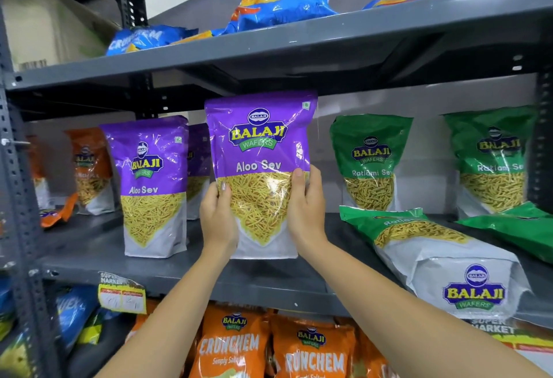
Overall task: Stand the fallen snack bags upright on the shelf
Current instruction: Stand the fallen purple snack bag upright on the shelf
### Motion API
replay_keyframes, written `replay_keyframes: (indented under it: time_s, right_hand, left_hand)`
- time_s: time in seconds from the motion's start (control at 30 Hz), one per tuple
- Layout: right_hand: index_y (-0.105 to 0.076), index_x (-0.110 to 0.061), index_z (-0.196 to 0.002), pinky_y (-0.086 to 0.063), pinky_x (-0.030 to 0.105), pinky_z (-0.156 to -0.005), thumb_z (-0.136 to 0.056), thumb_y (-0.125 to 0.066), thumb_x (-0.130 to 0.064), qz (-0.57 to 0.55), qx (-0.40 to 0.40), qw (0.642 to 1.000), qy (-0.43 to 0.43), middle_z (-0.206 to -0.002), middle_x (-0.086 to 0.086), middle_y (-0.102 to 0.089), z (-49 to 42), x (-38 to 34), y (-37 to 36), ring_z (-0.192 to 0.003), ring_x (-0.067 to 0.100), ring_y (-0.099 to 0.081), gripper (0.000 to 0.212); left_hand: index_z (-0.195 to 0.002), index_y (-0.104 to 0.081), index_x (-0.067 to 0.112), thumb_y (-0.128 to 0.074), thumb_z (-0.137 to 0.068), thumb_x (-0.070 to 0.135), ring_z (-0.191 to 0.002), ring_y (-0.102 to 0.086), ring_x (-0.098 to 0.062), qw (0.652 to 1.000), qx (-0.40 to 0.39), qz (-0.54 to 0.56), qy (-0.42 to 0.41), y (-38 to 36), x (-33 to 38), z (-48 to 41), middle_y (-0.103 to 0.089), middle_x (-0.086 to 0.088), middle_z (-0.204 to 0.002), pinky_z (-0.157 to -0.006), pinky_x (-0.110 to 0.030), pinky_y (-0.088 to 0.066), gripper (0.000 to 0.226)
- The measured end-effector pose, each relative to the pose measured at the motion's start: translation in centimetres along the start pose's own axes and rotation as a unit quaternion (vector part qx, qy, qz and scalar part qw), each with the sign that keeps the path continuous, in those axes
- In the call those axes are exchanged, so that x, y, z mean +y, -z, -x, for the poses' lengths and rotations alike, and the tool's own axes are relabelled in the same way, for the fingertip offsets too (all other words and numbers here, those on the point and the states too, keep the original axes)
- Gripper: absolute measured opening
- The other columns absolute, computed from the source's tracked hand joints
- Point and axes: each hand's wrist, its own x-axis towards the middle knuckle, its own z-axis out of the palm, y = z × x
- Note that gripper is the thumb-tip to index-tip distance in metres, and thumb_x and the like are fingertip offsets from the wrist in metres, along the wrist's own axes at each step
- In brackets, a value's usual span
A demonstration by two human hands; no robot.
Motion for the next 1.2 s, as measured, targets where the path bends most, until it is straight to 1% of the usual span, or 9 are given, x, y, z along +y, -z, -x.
replay_keyframes:
  time_s: [0.23, 0.3, 0.4, 0.5, 0.63, 0.9, 0.97, 1.07, 1.2]
  right_hand:
    - [-0.048, -0.026, -0.109, -0.042, 0.010, -0.060, -0.103, -0.037, -0.029, 0.038, 0.025, 0.998, 0.040, -0.080, -0.008, -0.062, -0.7, 2.6, -1.8, -0.066, -0.004, -0.057, 0.013]
    - [-0.048, -0.028, -0.113, -0.047, 0.017, -0.066, -0.103, -0.035, -0.031, 0.048, 0.022, 0.998, 0.032, -0.091, -0.006, -0.066, -0.9, 4.0, -2.5, -0.077, 0.004, -0.062, 0.016]
    - [-0.048, -0.024, -0.118, -0.050, 0.031, -0.072, -0.102, -0.035, -0.031, 0.066, 0.024, 0.997, 0.012, -0.099, -0.004, -0.068, -1.2, 5.7, -3.4, -0.085, 0.017, -0.064, 0.022]
    - [-0.048, -0.015, -0.123, -0.046, 0.031, -0.075, -0.101, -0.035, -0.030, 0.073, 0.032, 0.997, -0.013, -0.106, 0.002, -0.068, -1.1, 7.3, -4.0, -0.090, 0.023, -0.063, 0.029]
    - [-0.045, -0.015, -0.127, -0.046, 0.033, -0.077, -0.102, -0.033, -0.031, 0.096, 0.007, 0.995, -0.008, -0.110, 0.004, -0.067, -0.6, 7.6, -4.1, -0.094, 0.024, -0.062, 0.032]
    - [-0.041, -0.019, -0.131, -0.041, 0.029, -0.073, -0.103, -0.033, -0.033, 0.126, -0.033, 0.992, -0.008, -0.108, -0.006, -0.061, -0.1, 6.7, -3.3, -0.094, 0.018, -0.060, 0.032]
    - [-0.037, -0.019, -0.135, -0.039, 0.029, -0.075, -0.102, -0.035, -0.038, 0.142, -0.030, 0.989, -0.025, -0.108, -0.007, -0.061, 0.0, 6.2, -2.9, -0.098, 0.021, -0.061, 0.039]
    - [-0.032, -0.020, -0.141, -0.038, 0.029, -0.080, -0.100, -0.036, -0.041, 0.142, -0.009, 0.989, -0.045, -0.113, -0.010, -0.057, 0.4, 5.3, -2.1, -0.106, 0.019, -0.058, 0.046]
    - [-0.034, -0.016, -0.142, -0.038, 0.028, -0.095, -0.100, -0.039, -0.031, 0.106, 0.023, 0.994, -0.014, -0.139, 0.003, -0.052, 1.6, 3.2, -1.7, -0.125, 0.020, -0.050, 0.046]
  left_hand:
    - [-0.082, -0.056, 0.026, -0.039, -0.092, 0.033, -0.077, -0.045, -0.017, 0.999, -0.016, -0.004, -0.036, 0.3, -4.0, -2.9, -0.055, -0.003, -0.081, -0.074, -0.037, -0.036, 0.021]
    - [-0.079, -0.054, 0.024, -0.039, -0.092, 0.030, -0.071, -0.042, -0.014, 0.999, -0.011, 0.004, -0.039, 0.4, -5.2, -3.4, -0.053, 0.004, -0.074, -0.071, -0.036, -0.034, 0.021]
    - [-0.077, -0.050, 0.016, -0.039, -0.093, 0.031, -0.071, -0.036, -0.017, 0.999, -0.008, -0.006, -0.037, 0.8, -7.1, -4.0, -0.046, -0.008, -0.074, -0.067, -0.038, -0.031, 0.024]
    - [-0.088, -0.051, 0.000, -0.039, -0.094, 0.026, -0.075, -0.041, -0.016, 0.999, -0.025, -0.023, -0.013, 1.3, -8.7, -3.8, -0.050, -0.010, -0.080, -0.069, -0.035, -0.035, 0.029]
    - [-0.104, -0.055, 0.010, -0.039, -0.091, 0.021, -0.075, -0.053, 0.005, 0.999, -0.035, 0.003, 0.029, 1.5, -8.7, -3.6, -0.059, 0.004, -0.090, -0.073, -0.016, -0.042, 0.023]
    - [-0.077, -0.054, 0.028, -0.039, -0.088, 0.029, -0.069, -0.052, -0.002, 0.996, 0.001, -0.050, 0.067, 1.8, -8.9, -3.7, -0.062, 0.017, -0.070, -0.074, -0.034, -0.036, 0.019]
    - [-0.083, -0.053, 0.025, -0.035, -0.089, 0.033, -0.077, -0.056, -0.012, 0.992, 0.016, -0.110, 0.058, 1.7, -7.9, -3.1, -0.060, 0.013, -0.075, -0.073, -0.033, -0.035, 0.020]
    - [-0.115, -0.053, 0.015, -0.033, -0.095, 0.033, -0.099, -0.058, -0.027, 0.980, 0.055, -0.190, 0.023, 1.3, -6.2, -2.2, -0.060, 0.003, -0.100, -0.077, -0.031, -0.038, 0.033]
    - [-0.131, -0.046, 0.006, -0.043, -0.092, 0.028, -0.130, -0.045, -0.029, 0.953, 0.187, -0.223, -0.083, 0.1, -3.9, 1.4, -0.053, -0.012, -0.136, -0.108, -0.040, -0.036, 0.045]
